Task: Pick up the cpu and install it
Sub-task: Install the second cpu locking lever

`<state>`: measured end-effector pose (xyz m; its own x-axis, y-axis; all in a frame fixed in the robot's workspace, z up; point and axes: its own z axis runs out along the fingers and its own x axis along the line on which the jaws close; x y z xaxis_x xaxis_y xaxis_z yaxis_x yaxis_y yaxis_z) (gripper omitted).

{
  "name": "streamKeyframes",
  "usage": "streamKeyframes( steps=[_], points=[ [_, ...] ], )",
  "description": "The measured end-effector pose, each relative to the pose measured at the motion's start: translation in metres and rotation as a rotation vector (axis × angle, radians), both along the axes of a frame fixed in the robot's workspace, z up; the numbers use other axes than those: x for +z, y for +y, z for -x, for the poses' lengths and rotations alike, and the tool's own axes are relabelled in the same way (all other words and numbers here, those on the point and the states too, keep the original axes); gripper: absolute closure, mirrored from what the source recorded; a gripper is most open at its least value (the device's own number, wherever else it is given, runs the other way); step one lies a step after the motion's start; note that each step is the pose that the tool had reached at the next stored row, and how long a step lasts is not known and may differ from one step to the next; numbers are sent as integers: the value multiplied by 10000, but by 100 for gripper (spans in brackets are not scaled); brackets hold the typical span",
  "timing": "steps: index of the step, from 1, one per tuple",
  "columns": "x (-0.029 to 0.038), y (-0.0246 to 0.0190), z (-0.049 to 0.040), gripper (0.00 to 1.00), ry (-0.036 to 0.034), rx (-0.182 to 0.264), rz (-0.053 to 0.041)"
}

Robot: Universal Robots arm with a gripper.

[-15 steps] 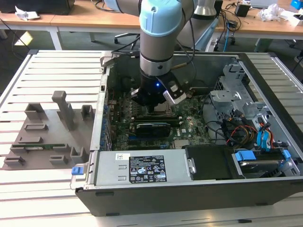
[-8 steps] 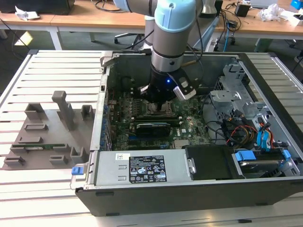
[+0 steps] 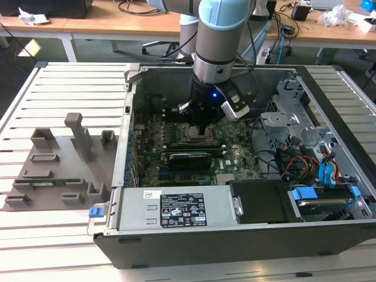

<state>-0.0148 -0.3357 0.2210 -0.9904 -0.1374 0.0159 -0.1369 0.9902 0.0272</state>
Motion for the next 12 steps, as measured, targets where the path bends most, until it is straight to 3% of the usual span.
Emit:
streamKeyframes(
  steps=[5,6,10,12],
  points=[
    [133,11,-14,89,4,3,201],
    [205,15,-14,89,4,1,239],
    [443,20,-14,89,4,1,290],
    [455,20,-14,89,3,1,289]
  ],
)
